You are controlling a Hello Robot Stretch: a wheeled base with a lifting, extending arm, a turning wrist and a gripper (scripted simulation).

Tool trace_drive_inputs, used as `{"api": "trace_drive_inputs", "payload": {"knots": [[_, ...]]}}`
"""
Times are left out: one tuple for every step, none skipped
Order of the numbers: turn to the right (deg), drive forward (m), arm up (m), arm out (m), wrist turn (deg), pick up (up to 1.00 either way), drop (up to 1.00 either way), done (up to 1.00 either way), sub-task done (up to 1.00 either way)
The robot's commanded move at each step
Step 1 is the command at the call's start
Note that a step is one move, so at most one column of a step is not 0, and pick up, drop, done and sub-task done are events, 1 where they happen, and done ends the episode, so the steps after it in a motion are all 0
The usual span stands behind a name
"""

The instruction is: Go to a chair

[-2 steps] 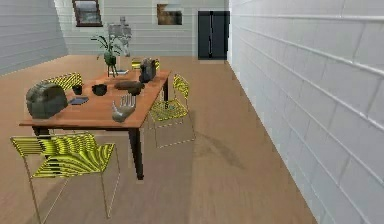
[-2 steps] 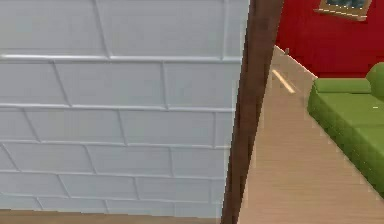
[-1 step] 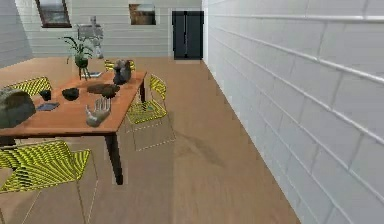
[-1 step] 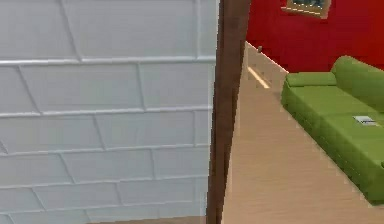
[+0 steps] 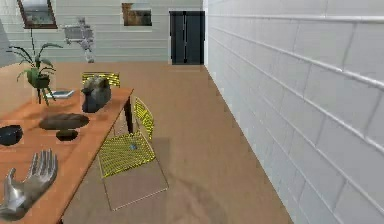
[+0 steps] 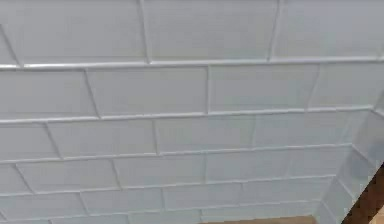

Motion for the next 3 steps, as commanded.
{"api": "trace_drive_inputs", "payload": {"knots": [[-45.0, 0.0, 0.0, 0.0, 0.0, 0.0, 0.0, 0.0, 0.0], [-21.0, 0.0, 0.0, 0.0, 0.0, 0.0, 0.0, 0.0, 0.0], [0.0, 0.0, 0.0, 0.0, 0.0, 0.0, 0.0, 1.0, 0.0]]}}
